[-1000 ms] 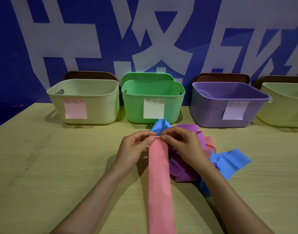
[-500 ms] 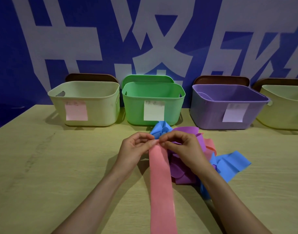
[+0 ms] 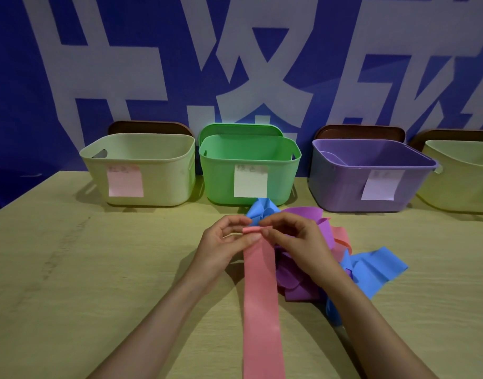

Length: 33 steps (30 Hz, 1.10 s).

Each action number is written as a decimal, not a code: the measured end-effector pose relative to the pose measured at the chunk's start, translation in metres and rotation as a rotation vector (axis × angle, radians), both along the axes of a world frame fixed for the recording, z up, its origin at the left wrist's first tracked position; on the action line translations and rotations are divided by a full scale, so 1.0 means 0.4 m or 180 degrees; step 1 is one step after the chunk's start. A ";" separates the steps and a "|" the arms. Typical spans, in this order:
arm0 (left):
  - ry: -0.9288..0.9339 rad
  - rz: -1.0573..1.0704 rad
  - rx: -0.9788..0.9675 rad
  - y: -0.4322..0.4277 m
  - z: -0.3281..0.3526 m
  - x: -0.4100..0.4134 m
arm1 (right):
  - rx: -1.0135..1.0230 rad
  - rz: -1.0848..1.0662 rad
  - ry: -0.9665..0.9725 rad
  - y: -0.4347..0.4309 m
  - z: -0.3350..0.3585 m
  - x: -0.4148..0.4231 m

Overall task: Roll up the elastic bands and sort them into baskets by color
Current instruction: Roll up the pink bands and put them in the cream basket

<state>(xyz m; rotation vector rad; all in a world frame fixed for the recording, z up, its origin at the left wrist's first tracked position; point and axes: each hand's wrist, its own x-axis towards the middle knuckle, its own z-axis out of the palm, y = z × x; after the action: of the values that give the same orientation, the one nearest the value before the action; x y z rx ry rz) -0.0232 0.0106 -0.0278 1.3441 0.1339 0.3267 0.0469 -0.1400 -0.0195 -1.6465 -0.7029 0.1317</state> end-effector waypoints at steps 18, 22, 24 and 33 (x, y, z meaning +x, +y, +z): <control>0.0032 0.0084 -0.0002 0.005 -0.007 -0.001 | -0.0100 -0.0065 -0.0157 0.002 -0.003 -0.003; 0.0239 -0.0027 -0.0089 0.003 -0.004 -0.002 | -0.0030 -0.0027 -0.0046 -0.003 -0.003 0.001; 0.0169 0.0022 -0.0130 0.004 -0.001 -0.001 | 0.0060 0.0015 0.0068 -0.005 -0.001 0.001; -0.0062 0.0131 0.0091 0.007 -0.005 -0.003 | 0.0048 0.0149 0.0333 -0.001 -0.001 -0.002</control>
<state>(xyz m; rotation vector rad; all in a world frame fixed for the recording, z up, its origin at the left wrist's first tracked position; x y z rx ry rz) -0.0242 0.0133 -0.0299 1.3676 0.1412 0.3774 0.0460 -0.1406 -0.0200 -1.5975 -0.6614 0.2440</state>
